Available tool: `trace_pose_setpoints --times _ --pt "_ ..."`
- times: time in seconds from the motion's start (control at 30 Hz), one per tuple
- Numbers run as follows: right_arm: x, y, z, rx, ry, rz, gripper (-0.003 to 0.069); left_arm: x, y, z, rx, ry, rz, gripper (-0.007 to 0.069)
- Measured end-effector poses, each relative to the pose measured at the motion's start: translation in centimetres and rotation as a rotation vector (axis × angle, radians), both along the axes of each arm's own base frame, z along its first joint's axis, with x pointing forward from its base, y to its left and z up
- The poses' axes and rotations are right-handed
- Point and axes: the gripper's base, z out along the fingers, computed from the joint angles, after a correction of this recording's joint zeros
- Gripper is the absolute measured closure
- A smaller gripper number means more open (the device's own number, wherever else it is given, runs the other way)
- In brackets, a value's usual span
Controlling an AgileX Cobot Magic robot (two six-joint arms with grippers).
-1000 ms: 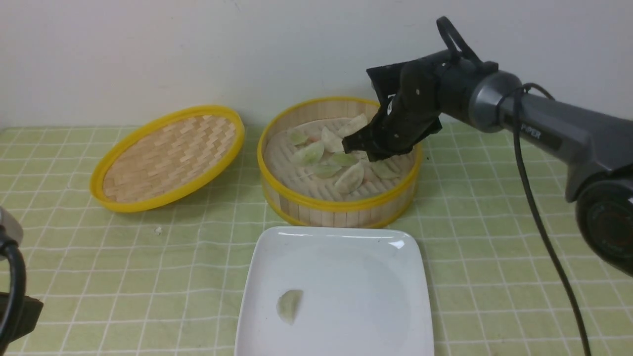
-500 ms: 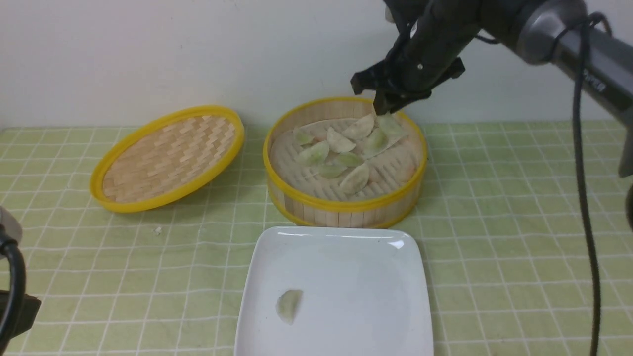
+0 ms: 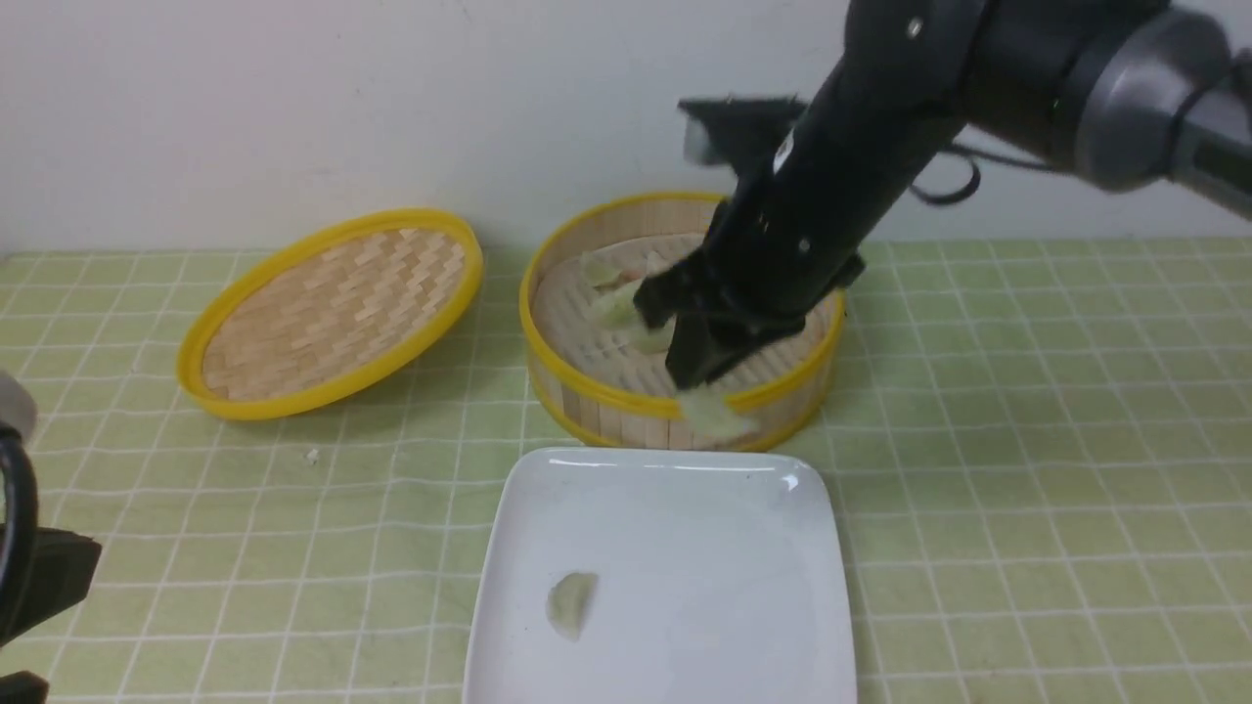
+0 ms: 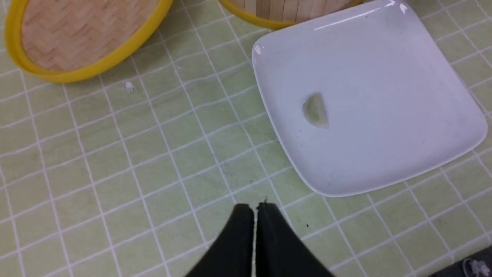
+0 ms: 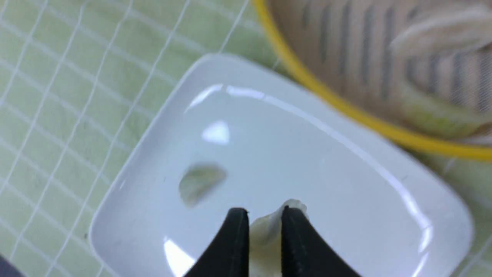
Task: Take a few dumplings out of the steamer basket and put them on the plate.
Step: Use the right arm to put the dumpling into the plate
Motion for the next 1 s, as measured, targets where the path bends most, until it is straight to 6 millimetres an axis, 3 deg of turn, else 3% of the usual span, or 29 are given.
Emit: trace_pose_setpoints --times 0.13,0.27,0.4,0.53,0.63,0.7,0.73,0.83,0.93,1.0 --pt "-2.4 2.0 -3.9 -0.056 0.096 0.024 0.0568 0.0 0.0 0.0 0.000 0.000 0.000 0.0631" --pt "-2.4 3.4 -6.1 -0.055 0.076 0.012 0.0460 0.0 0.0 0.0 0.002 -0.001 -0.002 0.0631" --pt "-2.0 3.4 -6.0 -0.060 0.056 -0.028 0.0270 0.0 0.0 0.0 0.003 -0.001 -0.003 0.0631" --pt "-1.6 3.2 -4.1 -0.103 0.034 0.021 0.0172 0.0 0.0 0.0 0.004 -0.002 -0.004 0.0631" --pt "-0.8 2.8 -0.4 -0.085 -0.075 0.023 0.0200 0.0 0.0 0.0 0.002 -0.006 -0.004 0.0631" --pt "-1.1 2.2 2.9 -0.049 -0.150 0.007 0.0263 0.1 0.0 0.1 -0.001 -0.019 -0.004 0.0631" --pt "-1.8 1.5 5.4 -0.020 -0.207 0.001 0.0319 0.2 -0.1 0.2 -0.008 -0.032 -0.006 0.0631" --pt "-4.5 -0.6 11.3 0.057 -0.322 -0.019 0.0466 0.4 -0.2 0.4 -0.024 -0.059 -0.009 0.0631" --pt "-8.9 -3.9 17.9 0.158 -0.459 -0.042 0.0612 0.7 -0.5 0.9 -0.062 -0.123 -0.016 0.0631" --pt "-12.2 -6.5 21.5 0.218 -0.558 -0.053 0.0653 0.9 -0.7 1.4 -0.090 -0.171 -0.021 0.0631"
